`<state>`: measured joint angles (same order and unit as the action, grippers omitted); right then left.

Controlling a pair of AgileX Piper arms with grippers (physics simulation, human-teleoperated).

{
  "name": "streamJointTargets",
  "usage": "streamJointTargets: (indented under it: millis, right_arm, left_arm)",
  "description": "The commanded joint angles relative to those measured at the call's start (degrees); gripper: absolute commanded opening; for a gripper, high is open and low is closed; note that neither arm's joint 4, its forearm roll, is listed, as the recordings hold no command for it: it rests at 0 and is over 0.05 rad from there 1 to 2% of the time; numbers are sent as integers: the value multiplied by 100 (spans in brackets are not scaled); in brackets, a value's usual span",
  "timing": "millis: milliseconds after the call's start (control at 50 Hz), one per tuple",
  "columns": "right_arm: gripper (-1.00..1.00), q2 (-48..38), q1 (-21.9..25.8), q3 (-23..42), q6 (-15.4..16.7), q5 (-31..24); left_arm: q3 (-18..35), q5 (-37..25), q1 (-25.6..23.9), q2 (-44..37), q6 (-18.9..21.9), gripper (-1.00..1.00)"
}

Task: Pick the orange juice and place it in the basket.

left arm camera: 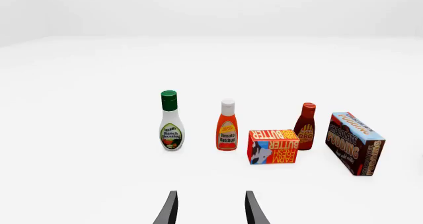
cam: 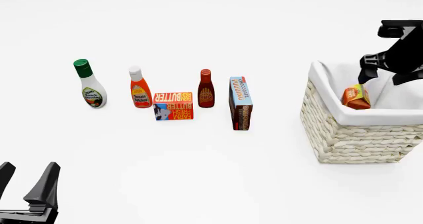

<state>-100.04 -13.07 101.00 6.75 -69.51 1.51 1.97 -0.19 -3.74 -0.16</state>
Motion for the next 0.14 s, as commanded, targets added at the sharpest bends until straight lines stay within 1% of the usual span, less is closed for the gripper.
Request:
streamJointTargets:
  millis: [20,60,80,140]
  right_arm:
    - [100,372,30,-139,-14,-39]
    - [100,412,147,-134,-118,-39]
    - [100,445,100,-146,-60,-39]
    - [100,503,122,-159,-74,-40]
  left_arm:
    - [-6,2,2,6,2,100]
    - [-6,2,0,6,1,100]
    - [-6,4,0,4,2,100]
    - [-6,2,1,6,0,100]
